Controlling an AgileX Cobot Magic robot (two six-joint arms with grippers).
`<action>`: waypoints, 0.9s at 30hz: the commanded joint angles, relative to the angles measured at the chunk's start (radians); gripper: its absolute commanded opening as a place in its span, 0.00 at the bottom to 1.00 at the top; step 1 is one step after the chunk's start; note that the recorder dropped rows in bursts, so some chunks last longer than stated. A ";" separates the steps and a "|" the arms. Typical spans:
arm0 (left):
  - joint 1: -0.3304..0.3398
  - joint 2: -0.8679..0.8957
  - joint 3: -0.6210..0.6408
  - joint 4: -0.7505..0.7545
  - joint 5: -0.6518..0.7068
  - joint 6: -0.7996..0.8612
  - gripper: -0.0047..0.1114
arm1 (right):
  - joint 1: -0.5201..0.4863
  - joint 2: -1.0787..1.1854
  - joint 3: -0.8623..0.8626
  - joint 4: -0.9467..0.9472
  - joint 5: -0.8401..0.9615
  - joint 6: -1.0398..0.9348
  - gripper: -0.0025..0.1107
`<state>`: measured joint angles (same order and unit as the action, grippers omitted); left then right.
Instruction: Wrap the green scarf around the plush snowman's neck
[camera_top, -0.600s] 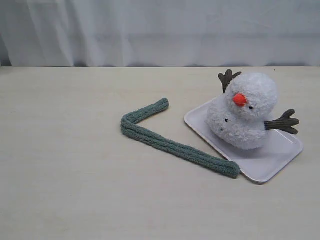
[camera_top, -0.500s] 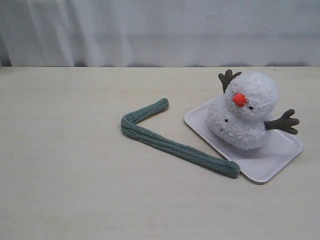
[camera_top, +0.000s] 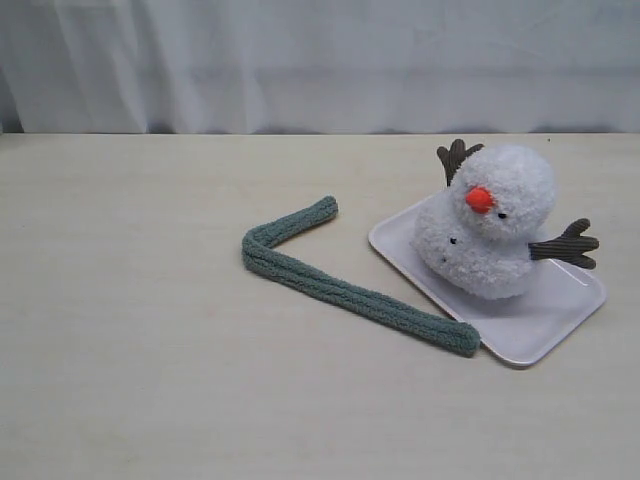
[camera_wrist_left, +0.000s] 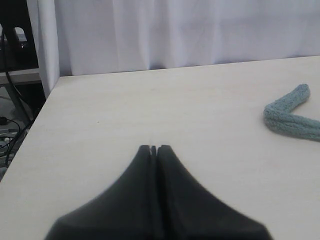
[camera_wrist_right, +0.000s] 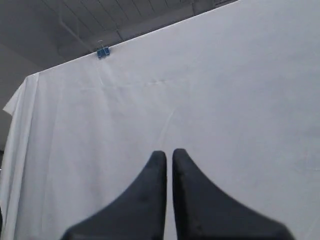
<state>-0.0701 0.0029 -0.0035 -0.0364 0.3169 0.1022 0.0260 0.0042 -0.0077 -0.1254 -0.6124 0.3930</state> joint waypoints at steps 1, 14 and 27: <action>0.001 -0.003 0.003 -0.003 -0.007 0.002 0.04 | -0.001 0.011 -0.152 -0.086 0.244 0.106 0.09; 0.001 -0.003 0.003 -0.003 -0.007 0.002 0.04 | 0.000 0.746 -0.843 -0.376 1.214 0.075 0.57; 0.001 -0.003 0.003 -0.003 -0.007 0.002 0.04 | 0.184 1.129 -0.991 0.829 1.386 -1.094 0.55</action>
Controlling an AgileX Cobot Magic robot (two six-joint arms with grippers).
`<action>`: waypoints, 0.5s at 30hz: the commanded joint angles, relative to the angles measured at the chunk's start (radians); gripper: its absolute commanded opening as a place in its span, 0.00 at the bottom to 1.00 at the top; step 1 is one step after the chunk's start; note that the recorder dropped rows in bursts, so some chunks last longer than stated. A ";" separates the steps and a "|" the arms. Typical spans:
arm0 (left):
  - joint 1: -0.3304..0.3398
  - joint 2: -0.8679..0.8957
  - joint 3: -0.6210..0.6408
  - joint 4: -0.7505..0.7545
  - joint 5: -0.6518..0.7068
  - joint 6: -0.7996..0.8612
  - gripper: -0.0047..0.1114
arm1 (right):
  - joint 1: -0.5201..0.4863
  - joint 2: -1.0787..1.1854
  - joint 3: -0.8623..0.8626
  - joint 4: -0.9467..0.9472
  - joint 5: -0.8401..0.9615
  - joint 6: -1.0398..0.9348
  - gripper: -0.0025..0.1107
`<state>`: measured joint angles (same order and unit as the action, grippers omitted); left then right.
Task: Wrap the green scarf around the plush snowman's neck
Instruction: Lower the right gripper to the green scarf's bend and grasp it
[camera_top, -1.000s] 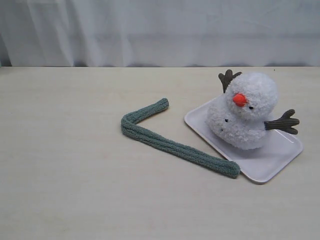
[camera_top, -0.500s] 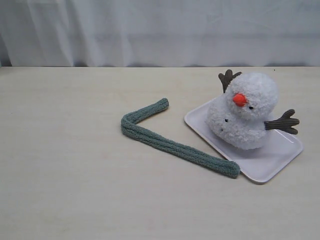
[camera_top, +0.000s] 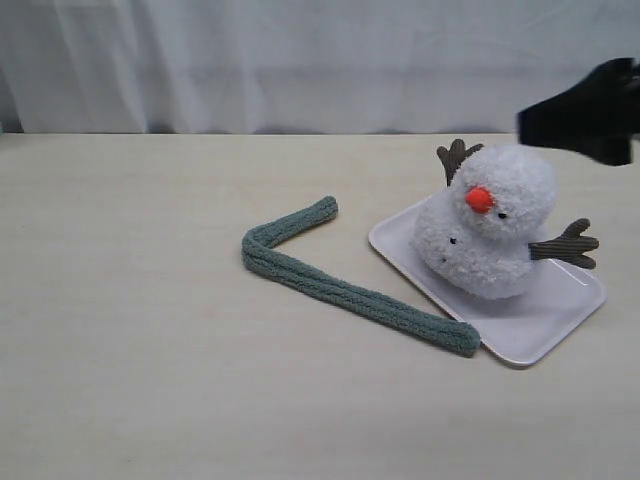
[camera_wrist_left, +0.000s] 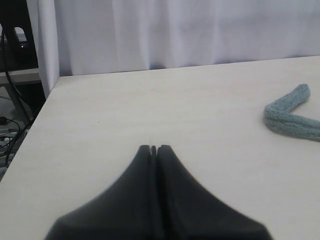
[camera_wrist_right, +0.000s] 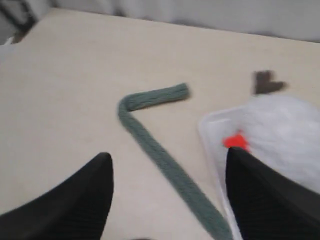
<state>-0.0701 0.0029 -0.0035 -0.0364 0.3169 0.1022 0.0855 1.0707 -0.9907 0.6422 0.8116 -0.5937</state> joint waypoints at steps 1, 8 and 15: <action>0.001 -0.003 0.003 -0.003 -0.007 0.002 0.04 | 0.181 0.081 -0.008 0.019 -0.066 -0.082 0.55; 0.001 -0.003 0.003 -0.003 -0.007 0.002 0.04 | 0.495 0.318 -0.027 -0.375 -0.298 0.220 0.57; 0.001 -0.003 0.003 -0.003 -0.007 0.002 0.04 | 0.546 0.624 -0.209 -0.666 -0.205 0.451 0.62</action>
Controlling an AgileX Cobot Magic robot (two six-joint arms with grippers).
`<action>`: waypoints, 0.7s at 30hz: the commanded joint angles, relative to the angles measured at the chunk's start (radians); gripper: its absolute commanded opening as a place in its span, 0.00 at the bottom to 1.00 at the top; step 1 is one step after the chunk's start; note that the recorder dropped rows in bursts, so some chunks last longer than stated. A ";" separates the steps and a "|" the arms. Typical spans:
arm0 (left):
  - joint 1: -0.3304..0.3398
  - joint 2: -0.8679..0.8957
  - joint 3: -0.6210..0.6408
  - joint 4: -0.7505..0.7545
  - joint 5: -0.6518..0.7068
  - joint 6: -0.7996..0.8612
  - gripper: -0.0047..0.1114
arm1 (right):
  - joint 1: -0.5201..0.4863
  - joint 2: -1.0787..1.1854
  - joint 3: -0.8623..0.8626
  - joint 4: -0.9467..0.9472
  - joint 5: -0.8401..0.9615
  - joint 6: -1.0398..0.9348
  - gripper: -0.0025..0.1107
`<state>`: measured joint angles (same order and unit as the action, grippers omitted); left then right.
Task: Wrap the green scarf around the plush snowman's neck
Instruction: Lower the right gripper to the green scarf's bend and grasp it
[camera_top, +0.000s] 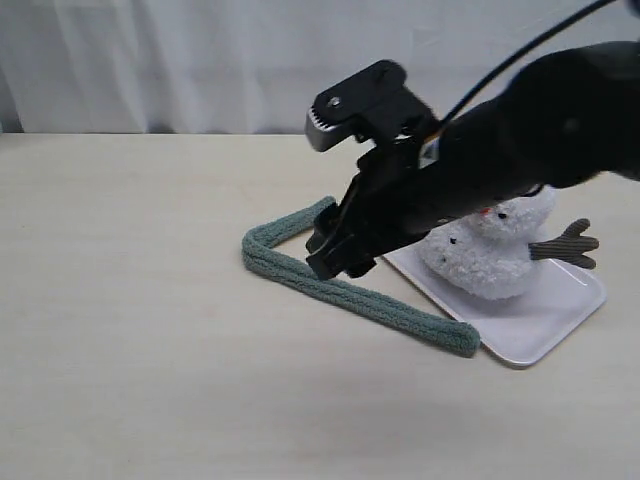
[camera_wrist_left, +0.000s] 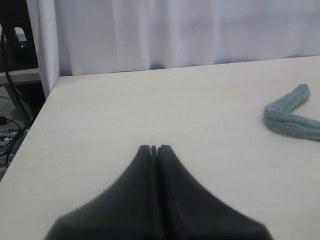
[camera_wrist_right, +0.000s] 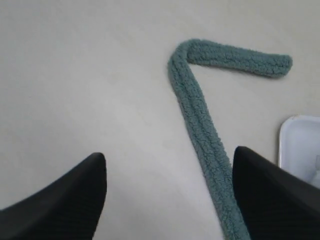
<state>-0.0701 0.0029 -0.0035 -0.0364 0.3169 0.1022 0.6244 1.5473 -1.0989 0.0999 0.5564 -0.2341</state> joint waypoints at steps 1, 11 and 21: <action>0.001 -0.003 0.003 -0.003 -0.007 0.002 0.04 | 0.005 0.190 -0.137 -0.136 0.072 0.091 0.62; 0.001 -0.003 0.003 -0.003 -0.007 0.002 0.04 | 0.005 0.508 -0.410 -0.139 0.111 -0.015 0.62; 0.001 -0.003 0.003 -0.003 -0.007 0.002 0.04 | 0.003 0.629 -0.455 -0.196 0.088 -0.040 0.62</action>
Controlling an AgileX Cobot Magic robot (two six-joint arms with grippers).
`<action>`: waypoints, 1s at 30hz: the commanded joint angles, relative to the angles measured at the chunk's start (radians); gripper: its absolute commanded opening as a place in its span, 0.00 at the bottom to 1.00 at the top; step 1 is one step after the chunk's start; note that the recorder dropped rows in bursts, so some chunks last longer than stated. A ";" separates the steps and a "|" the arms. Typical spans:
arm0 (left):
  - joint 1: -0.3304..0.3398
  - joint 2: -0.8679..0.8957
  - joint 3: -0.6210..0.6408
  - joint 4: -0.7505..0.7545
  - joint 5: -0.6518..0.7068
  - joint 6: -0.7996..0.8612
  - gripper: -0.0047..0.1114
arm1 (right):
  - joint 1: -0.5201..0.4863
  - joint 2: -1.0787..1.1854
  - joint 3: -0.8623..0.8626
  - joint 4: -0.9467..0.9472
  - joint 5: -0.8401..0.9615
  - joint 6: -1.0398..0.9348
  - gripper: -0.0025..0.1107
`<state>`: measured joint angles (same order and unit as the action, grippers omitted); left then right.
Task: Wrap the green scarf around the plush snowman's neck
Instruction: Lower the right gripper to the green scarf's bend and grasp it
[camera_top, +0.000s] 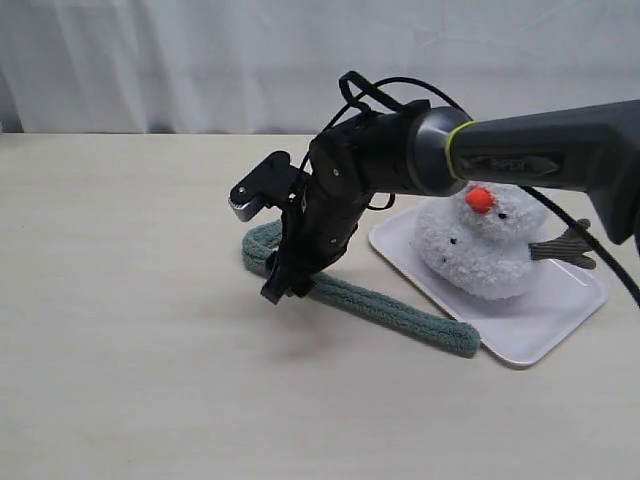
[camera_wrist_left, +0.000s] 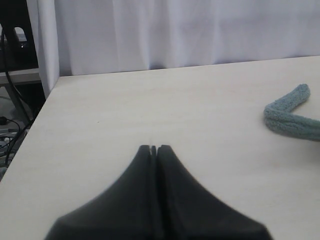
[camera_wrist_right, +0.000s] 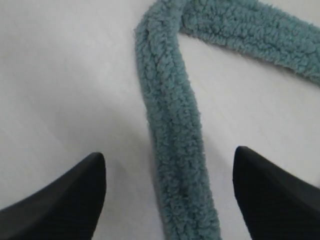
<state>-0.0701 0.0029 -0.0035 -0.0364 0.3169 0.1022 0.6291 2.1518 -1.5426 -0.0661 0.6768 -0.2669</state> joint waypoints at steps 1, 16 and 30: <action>0.001 -0.003 0.003 -0.003 -0.007 0.002 0.04 | -0.004 0.032 -0.011 -0.030 -0.045 -0.007 0.62; 0.001 -0.003 0.003 -0.003 -0.007 0.002 0.04 | -0.004 0.095 -0.011 -0.185 -0.123 0.107 0.62; 0.001 -0.003 0.003 -0.003 -0.007 0.002 0.04 | 0.001 0.139 -0.011 -0.174 -0.025 0.046 0.06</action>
<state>-0.0701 0.0029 -0.0035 -0.0364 0.3169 0.1022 0.6291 2.2646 -1.5634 -0.2362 0.5630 -0.1905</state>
